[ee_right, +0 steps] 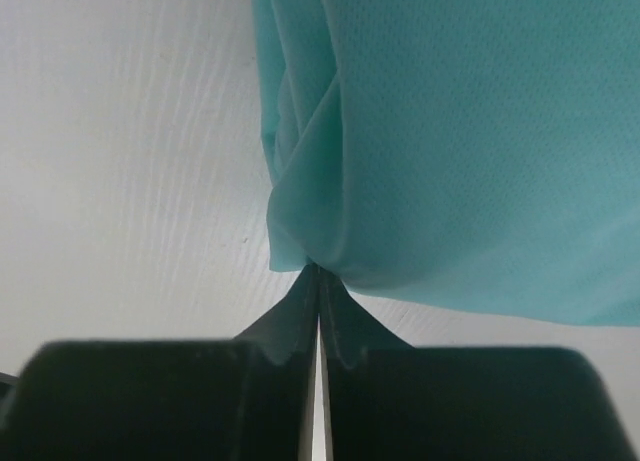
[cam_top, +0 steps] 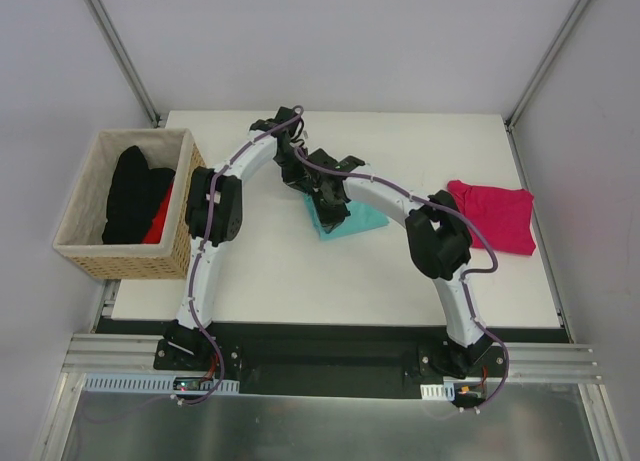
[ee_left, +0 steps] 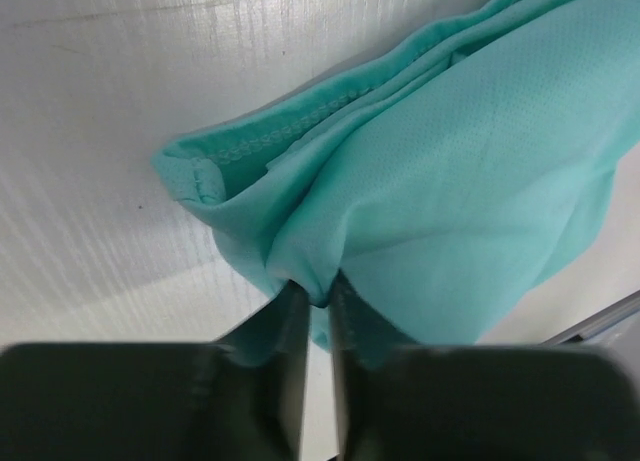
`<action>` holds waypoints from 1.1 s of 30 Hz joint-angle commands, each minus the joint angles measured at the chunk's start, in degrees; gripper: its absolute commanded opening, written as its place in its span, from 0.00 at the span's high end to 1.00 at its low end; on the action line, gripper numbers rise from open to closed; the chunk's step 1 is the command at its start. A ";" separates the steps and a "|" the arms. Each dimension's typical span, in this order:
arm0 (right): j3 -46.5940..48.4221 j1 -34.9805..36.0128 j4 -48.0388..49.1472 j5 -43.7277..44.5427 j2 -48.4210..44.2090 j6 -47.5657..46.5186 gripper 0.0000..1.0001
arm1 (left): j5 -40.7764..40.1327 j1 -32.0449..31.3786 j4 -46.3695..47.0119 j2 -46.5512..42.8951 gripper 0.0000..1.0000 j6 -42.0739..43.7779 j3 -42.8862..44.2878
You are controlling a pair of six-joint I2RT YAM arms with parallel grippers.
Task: Fold and stack the t-shirts
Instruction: Smooth out wrinkles on the folded tshirt
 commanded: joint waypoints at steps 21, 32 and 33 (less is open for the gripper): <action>-4.49 0.59 -0.85 0.10 -3.74 2.10 0.99 | 1.87 1.00 0.41 -0.01 1.00 -0.21 2.95; 1.56 2.00 -5.68 7.12 -4.28 -0.71 0.71 | 2.14 0.91 0.41 -0.36 1.00 -0.56 2.42; 2.35 2.61 -6.73 7.74 -4.19 -1.15 0.71 | 2.14 0.91 0.41 -0.28 1.00 -0.65 2.60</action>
